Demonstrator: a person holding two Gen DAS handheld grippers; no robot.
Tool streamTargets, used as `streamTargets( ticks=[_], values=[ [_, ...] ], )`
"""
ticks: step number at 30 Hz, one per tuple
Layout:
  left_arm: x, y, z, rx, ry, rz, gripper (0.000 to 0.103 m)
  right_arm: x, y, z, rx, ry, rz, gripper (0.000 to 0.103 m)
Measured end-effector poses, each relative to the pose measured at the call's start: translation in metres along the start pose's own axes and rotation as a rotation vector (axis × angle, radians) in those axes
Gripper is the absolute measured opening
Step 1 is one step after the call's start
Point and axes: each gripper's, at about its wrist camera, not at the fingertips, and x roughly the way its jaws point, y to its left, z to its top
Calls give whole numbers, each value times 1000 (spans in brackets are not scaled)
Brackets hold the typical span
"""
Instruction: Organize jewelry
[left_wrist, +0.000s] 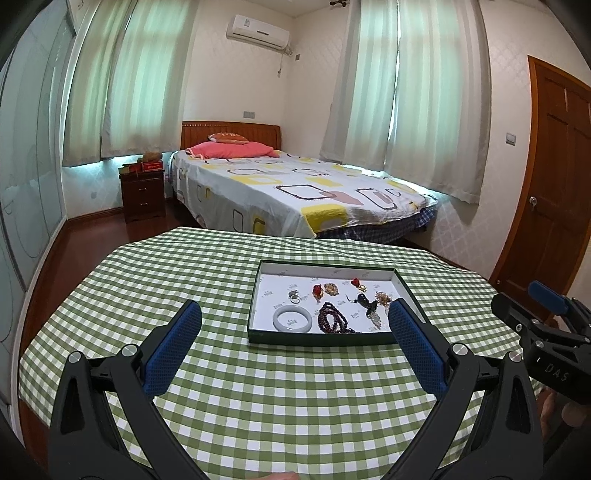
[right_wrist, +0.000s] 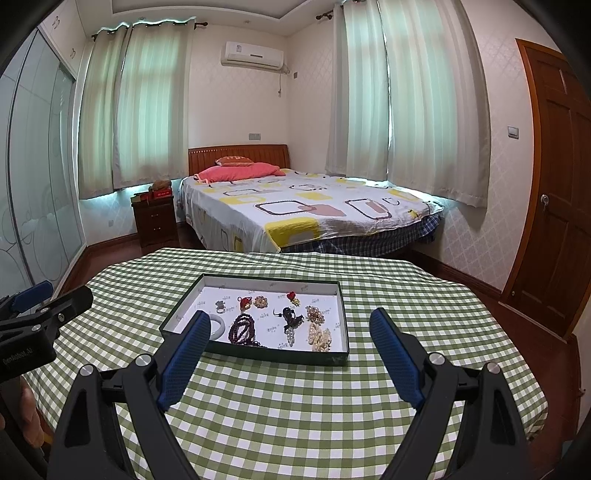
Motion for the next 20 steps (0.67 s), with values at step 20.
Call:
streamTargets(
  ticks=[20],
  values=[
    [27,15,-13,-12,83,41,99,13,-3,-4,10,36,4,85]
  ],
)
